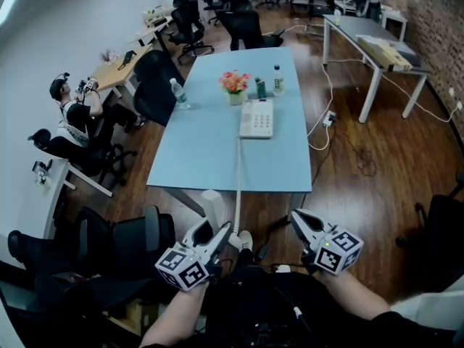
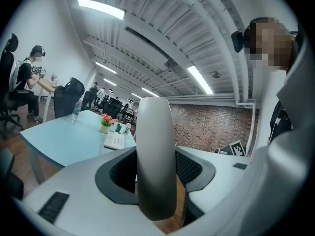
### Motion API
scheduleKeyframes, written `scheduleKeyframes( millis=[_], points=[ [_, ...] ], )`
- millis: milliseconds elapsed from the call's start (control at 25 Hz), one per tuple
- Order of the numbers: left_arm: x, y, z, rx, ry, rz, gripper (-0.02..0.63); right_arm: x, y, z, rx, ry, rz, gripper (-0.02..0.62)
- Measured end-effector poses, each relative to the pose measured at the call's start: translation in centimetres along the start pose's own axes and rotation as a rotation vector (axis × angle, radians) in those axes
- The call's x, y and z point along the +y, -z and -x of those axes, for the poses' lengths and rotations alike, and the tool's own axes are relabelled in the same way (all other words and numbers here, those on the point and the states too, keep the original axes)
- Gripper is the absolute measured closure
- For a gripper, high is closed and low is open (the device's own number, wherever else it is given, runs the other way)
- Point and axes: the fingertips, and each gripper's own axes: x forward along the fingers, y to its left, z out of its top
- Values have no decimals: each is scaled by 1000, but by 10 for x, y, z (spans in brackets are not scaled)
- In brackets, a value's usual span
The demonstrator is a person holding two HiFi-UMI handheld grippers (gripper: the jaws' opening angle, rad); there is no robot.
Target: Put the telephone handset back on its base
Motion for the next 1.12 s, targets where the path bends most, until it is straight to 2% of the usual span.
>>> scheduleKeyframes(
  millis=[280,560,1120],
  points=[
    [11,2,-18,22,19,12,396,-7,-15,-1,-16,48,12,580],
    [27,-6,-36,32,47,22,396,-24,-10,-20,-11,67,-17,580],
    [119,-48,-95,45,105,49,396,-54,-39,-111,-24,130,-3,580]
  ],
)
